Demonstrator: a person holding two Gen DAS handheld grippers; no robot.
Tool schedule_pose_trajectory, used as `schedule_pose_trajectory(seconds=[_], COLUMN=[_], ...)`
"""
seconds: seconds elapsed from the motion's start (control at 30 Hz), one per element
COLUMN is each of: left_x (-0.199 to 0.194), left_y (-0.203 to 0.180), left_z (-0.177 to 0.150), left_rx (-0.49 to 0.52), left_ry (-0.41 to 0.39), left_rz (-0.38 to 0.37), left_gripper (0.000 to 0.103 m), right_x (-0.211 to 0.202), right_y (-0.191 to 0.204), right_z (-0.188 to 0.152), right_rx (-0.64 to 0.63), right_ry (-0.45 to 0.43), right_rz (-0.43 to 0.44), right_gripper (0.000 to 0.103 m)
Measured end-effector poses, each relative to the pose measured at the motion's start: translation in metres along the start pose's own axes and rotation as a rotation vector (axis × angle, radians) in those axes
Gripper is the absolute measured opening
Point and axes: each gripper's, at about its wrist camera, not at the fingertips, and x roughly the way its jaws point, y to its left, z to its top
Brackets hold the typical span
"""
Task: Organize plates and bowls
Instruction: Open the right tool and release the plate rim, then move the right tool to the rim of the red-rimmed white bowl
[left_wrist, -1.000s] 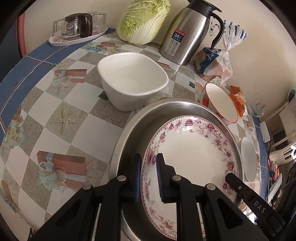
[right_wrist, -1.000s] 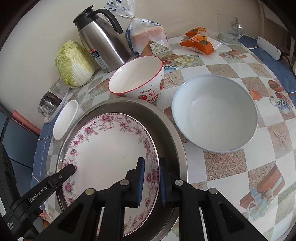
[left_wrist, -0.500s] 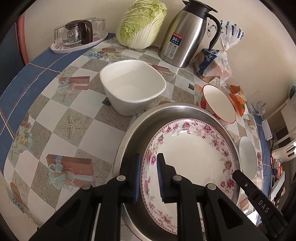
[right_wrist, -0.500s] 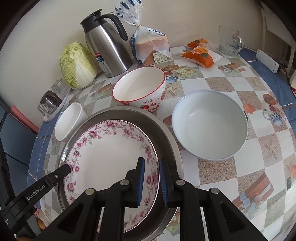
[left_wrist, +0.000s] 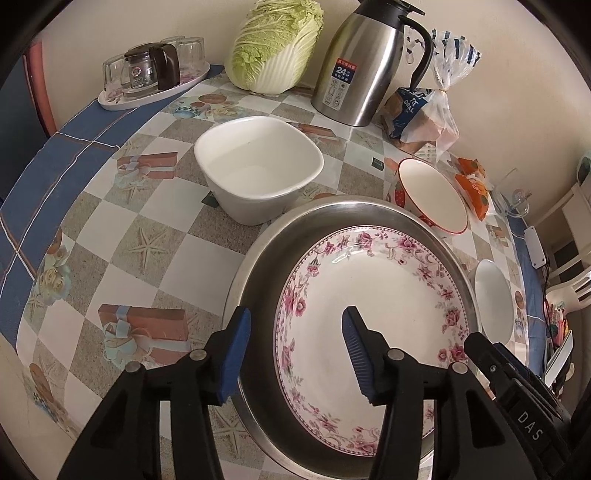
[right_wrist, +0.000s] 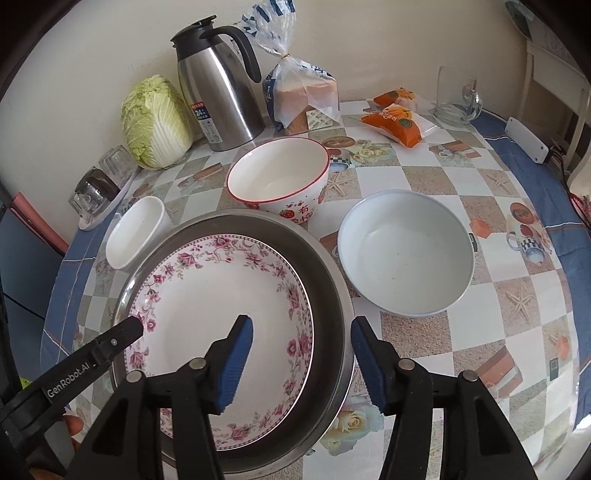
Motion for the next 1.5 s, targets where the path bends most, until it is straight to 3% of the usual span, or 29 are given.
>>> schedule_pose_trajectory(seconds=[0.1, 0.27, 0.37, 0.5, 0.63, 0.87, 1.07, 1.5], left_x=[-0.001, -0.003, -0.003, -0.005, -0.005, -0.002, -0.005, -0.007], left_y=[-0.005, -0.010, -0.009, -0.009, -0.009, -0.010, -0.010, -0.011], left_z=[-0.001, -0.002, -0.001, -0.001, -0.001, -0.004, -0.004, -0.008], left_rx=[0.018, 0.052, 0.049, 0.054, 0.058, 0.073, 0.081, 0.065], left_ry=[0.003, -0.010, -0.017, -0.030, -0.041, -0.029, -0.070, -0.093], left_rz=[-0.010, 0.024, 0.030, 0.045, 0.068, 0.094, 0.145, 0.142], left_gripper=[0.068, 0.071, 0.079, 0.079, 0.094, 0.095, 0.095, 0.095], right_x=[0.001, 0.004, 0.004, 0.005, 0.006, 0.006, 0.001, -0.008], right_y=[0.001, -0.001, -0.003, -0.004, -0.004, -0.005, -0.004, -0.011], right_z=[-0.001, -0.003, -0.003, -0.004, -0.004, -0.006, -0.008, -0.016], right_rx=[-0.008, -0.019, -0.020, -0.021, -0.025, -0.031, -0.053, -0.052], right_ry=[0.005, 0.018, 0.019, 0.024, 0.031, 0.032, 0.009, -0.072], right_rz=[-0.006, -0.027, -0.038, -0.044, -0.044, -0.047, -0.048, -0.054], right_gripper=[0.069, 0.079, 0.083, 0.089, 0.096, 0.101, 0.103, 0.103])
